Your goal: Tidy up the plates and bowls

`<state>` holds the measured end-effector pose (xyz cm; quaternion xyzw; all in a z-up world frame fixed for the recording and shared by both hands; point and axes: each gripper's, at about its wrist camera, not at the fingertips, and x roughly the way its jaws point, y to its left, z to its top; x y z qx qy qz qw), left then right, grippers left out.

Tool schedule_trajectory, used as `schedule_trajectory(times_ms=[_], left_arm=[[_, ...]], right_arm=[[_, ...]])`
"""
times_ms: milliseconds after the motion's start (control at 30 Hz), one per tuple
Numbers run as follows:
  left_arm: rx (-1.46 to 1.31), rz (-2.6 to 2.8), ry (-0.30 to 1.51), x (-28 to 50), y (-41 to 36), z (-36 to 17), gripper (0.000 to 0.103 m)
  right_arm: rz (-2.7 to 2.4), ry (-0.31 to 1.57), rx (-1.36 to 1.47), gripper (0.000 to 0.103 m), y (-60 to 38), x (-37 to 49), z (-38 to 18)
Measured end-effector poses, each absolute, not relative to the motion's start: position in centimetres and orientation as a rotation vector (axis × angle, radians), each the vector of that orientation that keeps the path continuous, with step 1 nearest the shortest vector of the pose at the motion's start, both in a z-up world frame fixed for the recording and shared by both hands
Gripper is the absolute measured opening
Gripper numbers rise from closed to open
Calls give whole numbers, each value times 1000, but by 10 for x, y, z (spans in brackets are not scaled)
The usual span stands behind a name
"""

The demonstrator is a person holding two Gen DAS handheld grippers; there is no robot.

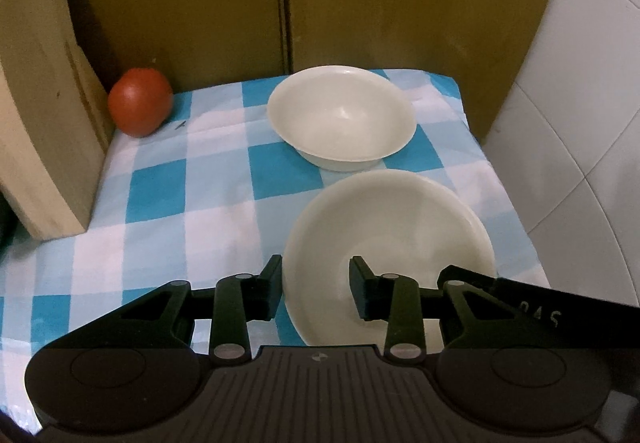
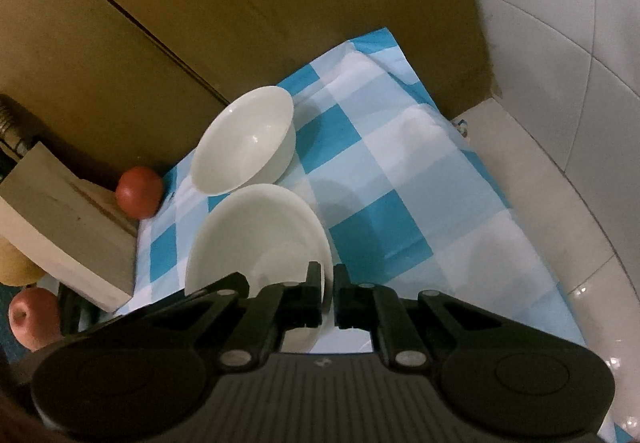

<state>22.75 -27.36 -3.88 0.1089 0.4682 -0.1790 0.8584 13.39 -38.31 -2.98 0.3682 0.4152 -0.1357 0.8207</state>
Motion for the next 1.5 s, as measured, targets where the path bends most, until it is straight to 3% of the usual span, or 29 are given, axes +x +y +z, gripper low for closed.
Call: schedule_trajectory(times_ms=[400, 867, 1500], left_arm=[[242, -364, 920, 213, -257, -13, 46], [173, -316, 882, 184, -181, 27, 49], [134, -241, 881, 138, -115, 34, 54]], right_arm=[[-209, 863, 800, 9, -365, 133, -14], [-22, 881, 762, 10, -304, 125, 15], [112, 956, 644, 11, -241, 106, 23]])
